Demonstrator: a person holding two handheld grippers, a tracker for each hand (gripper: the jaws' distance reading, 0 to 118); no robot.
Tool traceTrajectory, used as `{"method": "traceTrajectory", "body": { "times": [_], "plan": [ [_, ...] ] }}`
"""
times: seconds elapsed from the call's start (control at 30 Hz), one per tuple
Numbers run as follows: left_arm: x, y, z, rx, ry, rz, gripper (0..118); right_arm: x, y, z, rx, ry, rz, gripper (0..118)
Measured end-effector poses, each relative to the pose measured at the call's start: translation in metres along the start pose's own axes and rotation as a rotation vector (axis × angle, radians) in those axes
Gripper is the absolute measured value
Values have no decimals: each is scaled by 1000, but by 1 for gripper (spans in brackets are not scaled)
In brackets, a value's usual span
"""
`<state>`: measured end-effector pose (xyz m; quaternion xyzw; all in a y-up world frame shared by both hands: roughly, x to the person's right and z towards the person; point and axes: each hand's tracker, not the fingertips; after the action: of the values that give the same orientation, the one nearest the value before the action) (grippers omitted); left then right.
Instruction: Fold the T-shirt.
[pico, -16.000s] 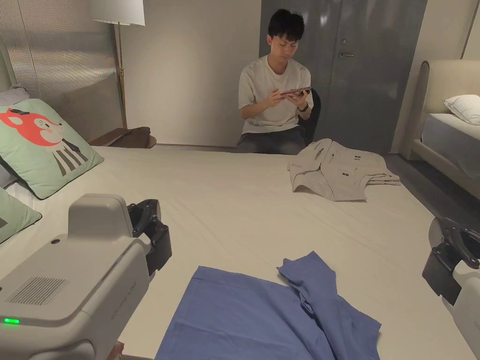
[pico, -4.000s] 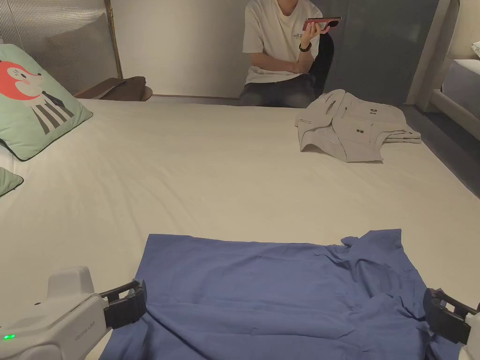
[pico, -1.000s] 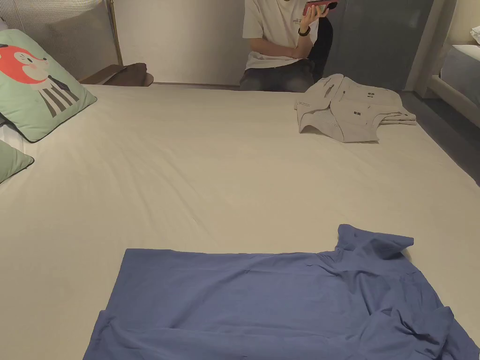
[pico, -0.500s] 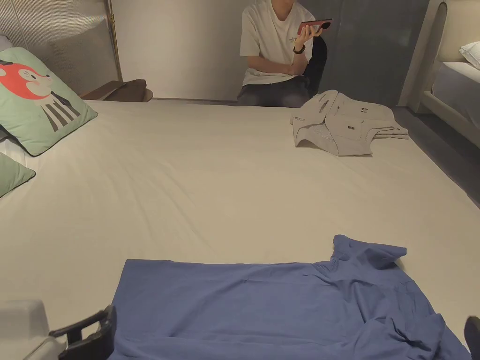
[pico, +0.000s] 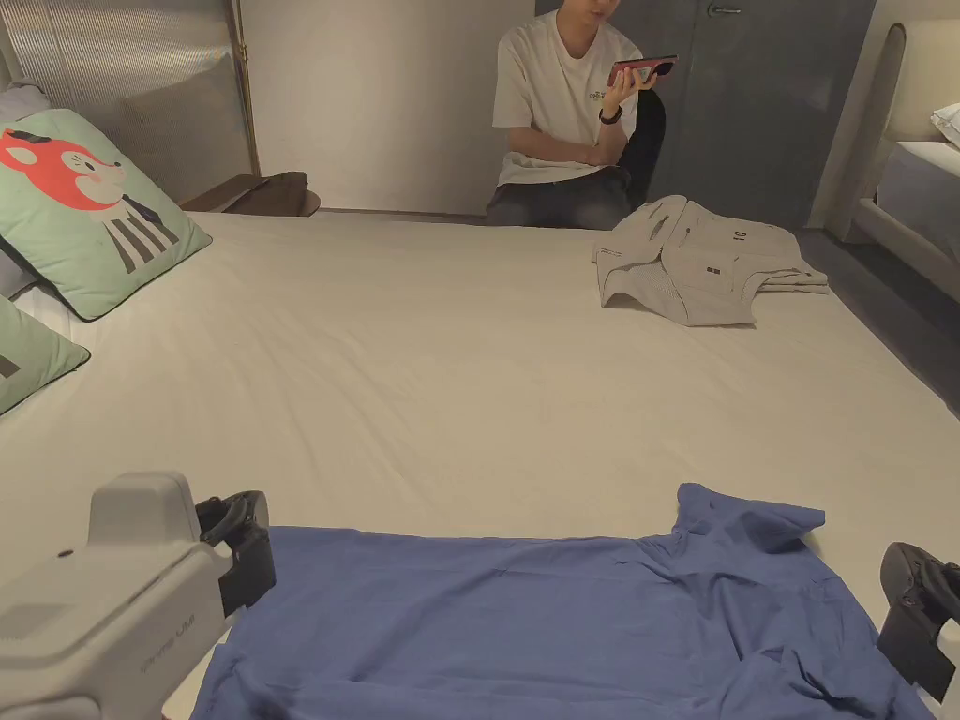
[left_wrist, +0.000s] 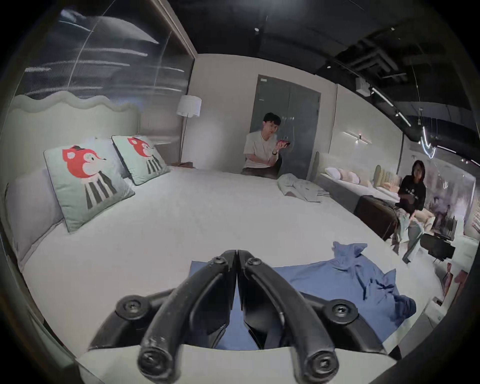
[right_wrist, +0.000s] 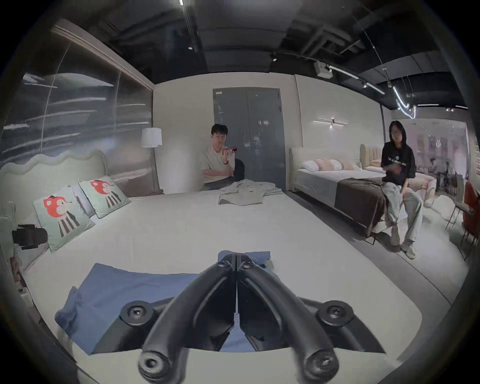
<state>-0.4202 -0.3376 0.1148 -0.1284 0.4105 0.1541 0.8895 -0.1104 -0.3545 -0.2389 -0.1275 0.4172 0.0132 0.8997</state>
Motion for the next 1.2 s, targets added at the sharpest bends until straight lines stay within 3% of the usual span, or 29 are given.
{"method": "traceTrajectory", "body": {
  "times": [0.17, 0.23, 0.27, 0.3, 0.33, 0.37, 0.4, 0.63, 0.67, 0.73, 0.83, 0.9, 0.97, 1.0, 1.07, 1.1, 1.2],
  "plan": [
    [-24, 17, -65, -127, -21, 61, 1, -2, 0, -10, -17, 2, -7, 0],
    [-37, 19, -99, -195, -19, 96, 11, -3, -2, -14, -35, 4, -13, 0],
    [-44, 18, -114, -227, -28, 114, 29, -4, -3, -16, -41, 5, -15, 0],
    [-48, 17, -135, -294, -17, 123, 65, -4, -5, -19, -52, 3, -18, 0],
    [-50, 15, -151, -338, 6, 126, 89, -4, -6, -21, -59, 2, -20, 0],
    [-54, 10, -166, -367, 34, 121, 106, -3, -8, -22, -64, 2, -20, 0],
    [-58, 6, -179, -396, 53, 117, 110, -3, -9, -24, -73, -2, -18, 0],
    [-83, -25, -243, -546, 138, 183, 107, 4, -22, -44, -140, -36, -13, 0],
    [-84, -29, -249, -561, 146, 185, 101, 5, -23, -46, -149, -39, -19, 0],
    [-88, -38, -259, -584, 159, 181, 72, 7, -28, -51, -172, -45, -35, 0],
    [-84, -43, -259, -577, 201, 134, 58, 9, -34, -58, -202, -60, -20, 0],
    [-78, -41, -251, -564, 203, 110, 30, 11, -36, -63, -216, -67, -18, 2],
    [-75, -40, -245, -539, 200, 87, 16, 14, -35, -74, -238, -88, -31, 4],
    [-78, -39, -242, -540, 190, 90, 7, 17, -33, -82, -255, -96, -34, 26],
    [-76, -37, -238, -531, 184, 81, 7, 19, -24, -102, -300, -94, -37, 80],
    [-76, -36, -234, -520, 183, 73, 7, 22, -21, -114, -314, -92, -34, 90],
    [-72, -29, -220, -500, 171, 109, 7, 37, -17, -160, -453, -109, -43, 89]
  ]
}}
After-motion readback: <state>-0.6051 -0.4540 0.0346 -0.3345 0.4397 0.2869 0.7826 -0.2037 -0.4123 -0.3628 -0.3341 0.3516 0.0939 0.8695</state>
